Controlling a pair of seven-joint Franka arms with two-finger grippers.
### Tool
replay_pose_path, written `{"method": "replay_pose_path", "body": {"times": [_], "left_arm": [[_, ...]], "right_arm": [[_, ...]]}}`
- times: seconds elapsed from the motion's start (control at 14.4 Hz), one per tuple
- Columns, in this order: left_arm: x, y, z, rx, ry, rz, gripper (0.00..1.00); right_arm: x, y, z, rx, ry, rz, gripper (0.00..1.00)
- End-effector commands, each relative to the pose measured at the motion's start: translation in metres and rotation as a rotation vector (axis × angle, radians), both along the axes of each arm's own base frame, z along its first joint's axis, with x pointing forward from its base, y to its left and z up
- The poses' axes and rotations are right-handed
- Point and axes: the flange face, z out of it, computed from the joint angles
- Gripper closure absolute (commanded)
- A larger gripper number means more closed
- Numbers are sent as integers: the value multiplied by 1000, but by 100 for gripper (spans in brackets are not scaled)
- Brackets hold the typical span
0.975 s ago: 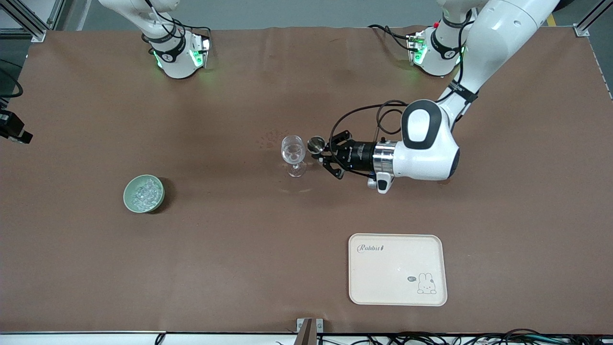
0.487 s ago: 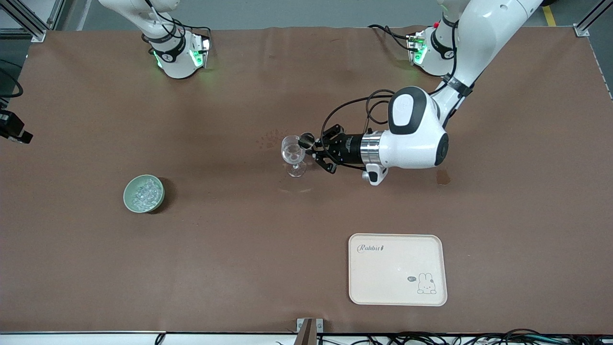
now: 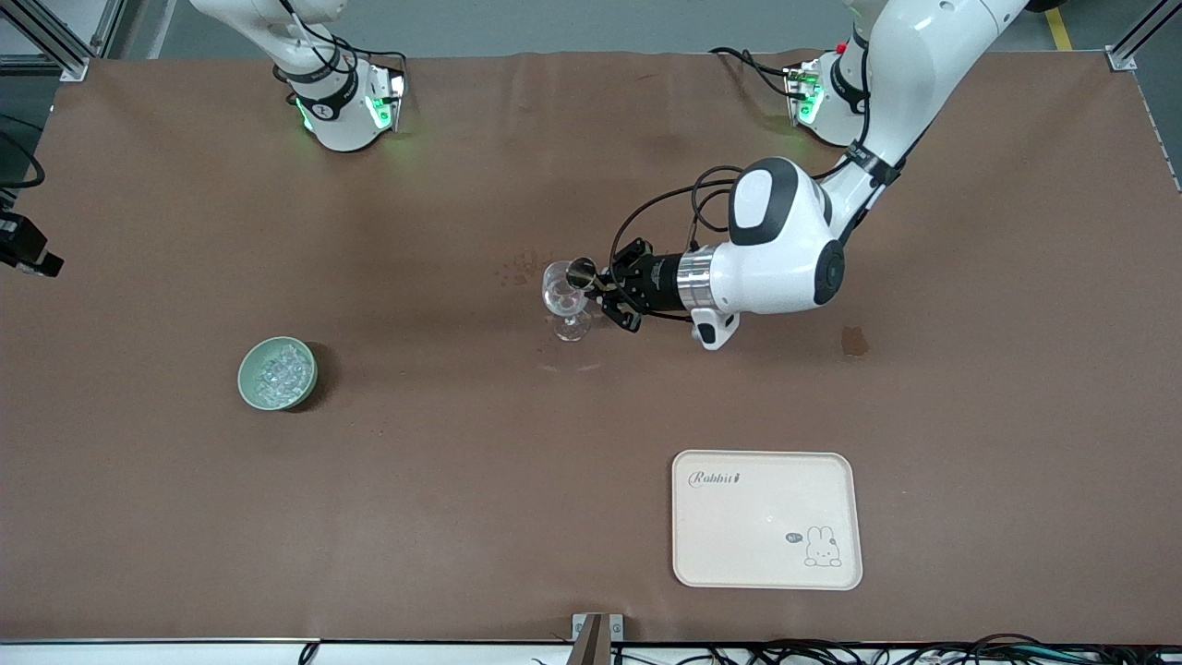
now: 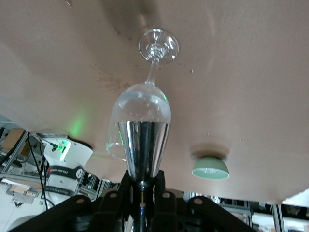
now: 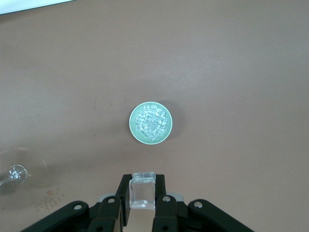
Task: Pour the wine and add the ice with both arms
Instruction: 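Tilt the jigger over the glass rim with the left gripper to pour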
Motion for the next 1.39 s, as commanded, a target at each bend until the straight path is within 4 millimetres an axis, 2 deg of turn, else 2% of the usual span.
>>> {"method": "replay_pose_path", "body": {"times": [0.0,0.21,0.56,1.32], "left_arm": [[-6,-1,8,59,-19,12,99],[-15,-10,6,80,-26,-16,99],[-25,-12,-5,133,-34,-50,99],[-31,-22,0,260,-71,-58,99]], "right_arm": [[0,2,1,14,-4,0,98],[0,3,1,14,-4,1,98],[0,4,1,21,-5,2,98],[0,4,1,23,-5,2,98]]}}
